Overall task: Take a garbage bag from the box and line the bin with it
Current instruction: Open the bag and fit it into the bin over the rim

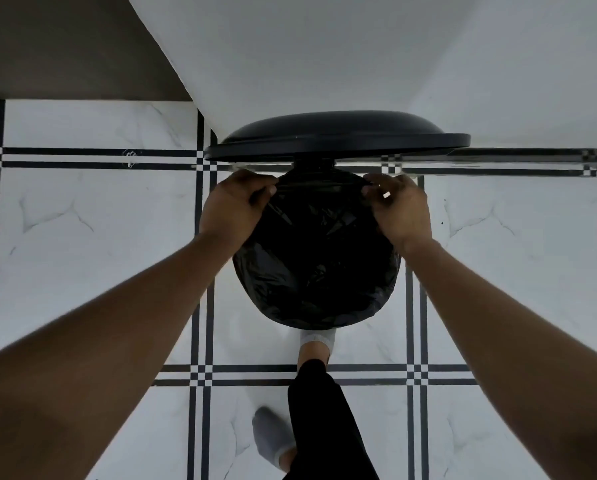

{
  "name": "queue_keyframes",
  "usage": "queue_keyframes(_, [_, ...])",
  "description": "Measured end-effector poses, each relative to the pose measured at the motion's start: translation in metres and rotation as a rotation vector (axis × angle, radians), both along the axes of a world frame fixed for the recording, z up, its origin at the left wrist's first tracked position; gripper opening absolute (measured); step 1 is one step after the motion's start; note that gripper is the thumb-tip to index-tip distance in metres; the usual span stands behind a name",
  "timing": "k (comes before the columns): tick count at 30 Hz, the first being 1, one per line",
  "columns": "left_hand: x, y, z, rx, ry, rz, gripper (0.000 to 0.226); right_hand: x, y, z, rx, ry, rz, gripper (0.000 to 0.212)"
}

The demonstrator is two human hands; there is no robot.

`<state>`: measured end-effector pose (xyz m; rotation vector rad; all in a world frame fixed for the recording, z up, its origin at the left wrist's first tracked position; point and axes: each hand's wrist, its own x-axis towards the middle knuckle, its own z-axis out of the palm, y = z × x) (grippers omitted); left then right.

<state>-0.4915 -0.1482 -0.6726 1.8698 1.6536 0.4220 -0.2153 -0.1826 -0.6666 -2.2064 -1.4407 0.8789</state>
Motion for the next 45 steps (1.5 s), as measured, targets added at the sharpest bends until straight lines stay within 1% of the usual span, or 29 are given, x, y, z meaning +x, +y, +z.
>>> queue_keyframes(3, [0.002,0.017,-0.001,-0.196,-0.122,0.193,0.018,0.008,0.017,-0.003,-0.137,0.267,-0.155,0.022])
queue_keyframes(6, [0.008,0.037,-0.005,-0.417,-0.12,0.292,0.018,0.013,0.033,-0.001,-0.291,0.531,-0.285,0.012])
queue_keyframes(9, [0.011,0.049,-0.011,-0.708,-0.235,0.469,0.021,0.018,0.045,0.0,-0.455,0.649,-0.371,0.012])
queue_keyframes(10, [0.01,0.049,-0.012,-0.773,-0.246,0.487,0.019,0.019,0.048,0.001,-0.499,0.69,-0.389,0.014])
queue_keyframes(12, [0.003,0.046,-0.017,-0.844,-0.271,0.456,0.007,0.018,0.051,0.001,-0.558,0.738,-0.418,0.022])
queue_keyframes(13, [-0.001,0.043,-0.019,-0.856,-0.332,0.454,0.013,0.019,0.051,-0.001,-0.571,0.723,-0.421,0.025])
queue_keyframes(14, [-0.005,0.041,-0.021,-0.876,-0.438,0.47,0.022,0.018,0.049,-0.001,-0.568,0.714,-0.418,0.026])
queue_keyframes(15, [-0.01,0.037,-0.02,-0.884,-0.546,0.486,0.028,0.018,0.048,-0.002,-0.552,0.715,-0.398,0.024])
queue_keyframes(16, [-0.013,0.033,-0.018,-0.877,-0.61,0.484,0.03,0.018,0.045,-0.004,-0.526,0.732,-0.381,0.021])
queue_keyframes(18, [-0.017,0.025,-0.014,-0.834,-0.63,0.493,0.029,0.019,0.038,-0.005,-0.477,0.774,-0.392,0.019])
queue_keyframes(19, [-0.019,0.021,-0.014,-0.816,-0.643,0.516,0.028,0.02,0.033,-0.005,-0.465,0.759,-0.402,0.025])
queue_keyframes(22, [-0.024,0.003,-0.009,-0.848,-0.746,0.618,0.019,0.023,0.019,-0.01,-0.391,0.57,-0.324,0.039])
queue_keyframes(23, [-0.026,-0.004,-0.007,-0.846,-0.726,0.601,0.022,0.022,0.015,-0.011,-0.363,0.535,-0.299,0.039])
queue_keyframes(24, [-0.028,-0.012,-0.007,-0.823,-0.678,0.57,0.031,0.021,0.011,-0.012,-0.337,0.522,-0.299,0.039])
queue_keyframes(26, [-0.028,-0.025,-0.008,-0.751,-0.645,0.56,0.043,0.018,0.007,-0.012,-0.304,0.514,-0.312,0.041])
queue_keyframes(28, [-0.024,-0.029,-0.01,-0.703,-0.657,0.626,0.044,0.015,0.009,-0.01,-0.278,0.548,-0.338,0.039])
queue_keyframes(30, [-0.019,-0.027,-0.014,-0.676,-0.619,0.679,0.043,0.012,0.015,-0.009,-0.279,0.587,-0.374,0.034])
queue_keyframes(33, [-0.014,-0.026,-0.02,-0.639,-0.573,0.734,0.041,0.016,0.019,-0.01,-0.349,0.6,-0.391,0.046])
queue_keyframes(35, [-0.012,-0.032,-0.022,-0.617,-0.514,0.746,0.047,0.021,0.018,-0.011,-0.403,0.627,-0.389,0.044])
queue_keyframes(36, [-0.01,-0.036,-0.02,-0.598,-0.483,0.762,0.049,0.021,0.016,-0.009,-0.42,0.579,-0.364,0.043])
queue_keyframes(37, [-0.008,-0.042,-0.017,-0.574,-0.451,0.781,0.046,0.022,0.013,-0.008,-0.417,0.466,-0.325,0.044])
queue_keyframes(38, [-0.006,-0.049,-0.013,-0.539,-0.416,0.798,0.041,0.022,0.007,-0.006,-0.363,0.309,-0.297,0.045])
queue_keyframes(39, [-0.003,-0.057,-0.008,-0.486,-0.386,0.818,0.034,0.019,-0.002,-0.002,-0.239,0.146,-0.29,0.044])
queue_keyframes(40, [0.0,-0.067,-0.003,-0.422,-0.369,0.846,0.025,0.013,-0.014,0.005,-0.051,0.034,-0.294,0.039])
queue_keyframes(41, [0.002,-0.078,0.0,-0.367,-0.368,0.883,0.015,0.002,-0.026,0.014,0.15,-0.034,-0.261,0.031])
queue_keyframes(42, [0.005,-0.088,0.003,-0.331,-0.38,0.913,0.009,-0.013,-0.039,0.024,0.291,-0.06,-0.172,0.024])
queue_keyframes(43, [0.008,-0.1,0.005,-0.322,-0.407,0.935,0.008,-0.031,-0.05,0.03,0.345,-0.048,-0.056,0.02])
queue_keyframes(44, [0.013,-0.111,0.005,-0.335,-0.455,0.95,0.01,-0.049,-0.059,0.028,0.312,-0.024,0.072,0.021])
queue_keyframes(45, [0.017,-0.121,0.005,-0.36,-0.504,0.963,0.018,-0.067,-0.064,0.023,0.21,-0.019,0.187,0.023])
